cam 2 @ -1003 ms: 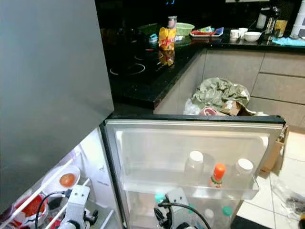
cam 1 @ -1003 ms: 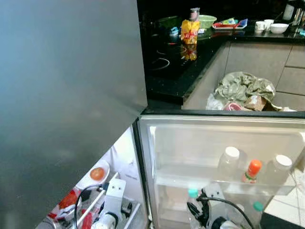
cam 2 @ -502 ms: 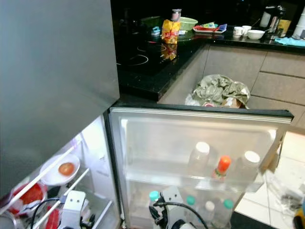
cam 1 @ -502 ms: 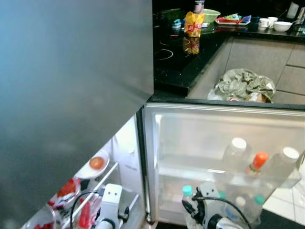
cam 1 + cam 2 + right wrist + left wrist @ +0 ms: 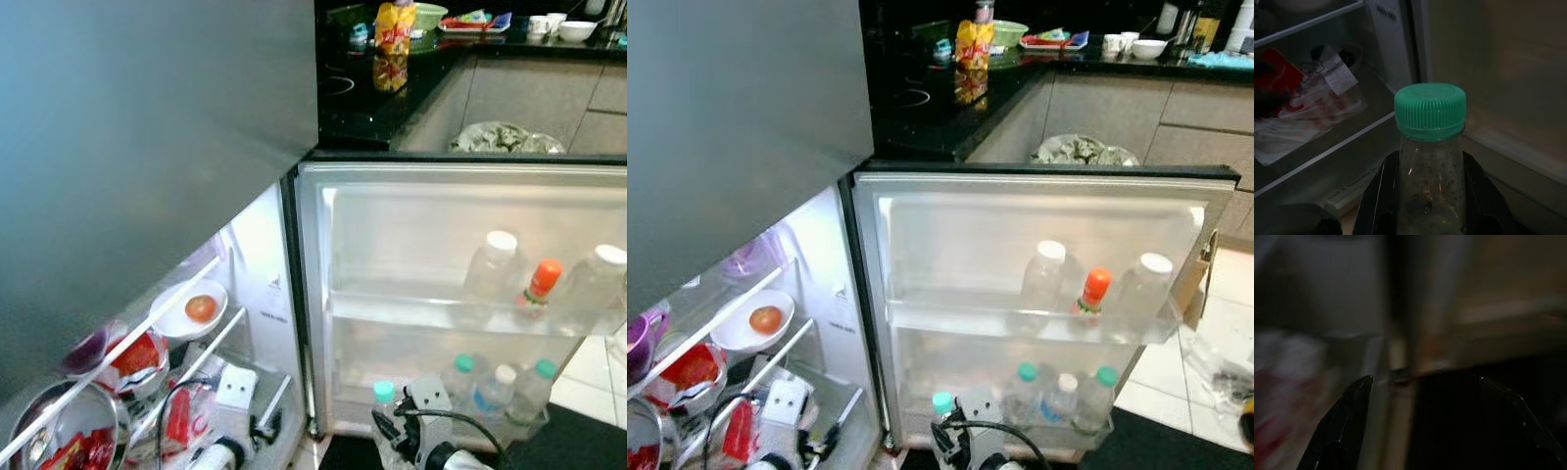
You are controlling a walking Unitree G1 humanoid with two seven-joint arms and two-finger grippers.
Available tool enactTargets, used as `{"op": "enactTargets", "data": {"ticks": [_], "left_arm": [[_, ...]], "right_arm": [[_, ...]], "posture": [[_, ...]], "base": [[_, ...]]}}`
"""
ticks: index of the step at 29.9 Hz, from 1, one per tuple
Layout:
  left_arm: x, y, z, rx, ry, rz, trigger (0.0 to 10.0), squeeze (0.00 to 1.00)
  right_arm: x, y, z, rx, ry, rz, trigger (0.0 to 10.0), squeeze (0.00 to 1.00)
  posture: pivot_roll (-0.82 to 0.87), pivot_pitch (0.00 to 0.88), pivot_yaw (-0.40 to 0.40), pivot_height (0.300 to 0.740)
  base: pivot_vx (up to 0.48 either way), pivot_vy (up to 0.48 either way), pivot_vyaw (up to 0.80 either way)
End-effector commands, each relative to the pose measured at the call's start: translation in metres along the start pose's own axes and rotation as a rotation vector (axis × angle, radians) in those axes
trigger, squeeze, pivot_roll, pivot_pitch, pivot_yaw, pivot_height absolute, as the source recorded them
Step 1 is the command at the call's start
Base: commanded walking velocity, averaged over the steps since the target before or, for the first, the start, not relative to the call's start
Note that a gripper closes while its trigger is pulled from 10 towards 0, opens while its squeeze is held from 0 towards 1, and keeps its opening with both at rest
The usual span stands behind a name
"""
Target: Restocking fridge
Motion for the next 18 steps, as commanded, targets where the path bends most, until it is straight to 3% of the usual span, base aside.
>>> {"op": "enactTargets", "data": {"ticks": [1, 4, 8, 18], "left_arm": [[0.004, -0.02, 0.0, -0.17, -0.03, -0.043, 10.0, 0.0], [0.006, -0.027, 0.001, -0.245, -0.032, -0.064, 10.0, 0.0], [0.005, -0.04, 0.006, -0.474, 0.027, -0.194, 10.0, 0.0], [0.008, -0.033, 0.008, -0.489, 0.038, -0.232, 10.0, 0.0]], "right_arm": [[0.01, 0.001, 0.0, 0.015, -0.061, 0.032, 10.0, 0.0], [0.013, 0.001, -0.001, 0.019, -0.079, 0.04, 10.0, 0.0], [0.037, -0.001, -0.005, 0.024, -0.17, 0.05, 10.0, 0.0], [0.061, -0.003, -0.007, 0.04, -0.243, 0.092, 10.0, 0.0]], "posture": [[0.01, 0.124, 0.047, 0.63], [0.01, 0.124, 0.047, 0.63], [0.01, 0.126, 0.055, 0.63], [0.01, 0.122, 0.062, 0.605]], "base": [[0.0, 0.0, 0.0], [0.0, 0.0, 0.0], [0.0, 0.0, 0.0], [0.0, 0.0, 0.0]]}}
Point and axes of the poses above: a point about 5 cm out from each wrist's last joint towards the gripper, its own z axis pointing back from the gripper into the wrist, its own x axis along the axis of the wrist's last joint, y = z × x, the point moved 2 cm from there along -z, pointing out of the wrist towards the gripper, and after that the axes turned 2 degrees about -z, right-handed, at the moved point
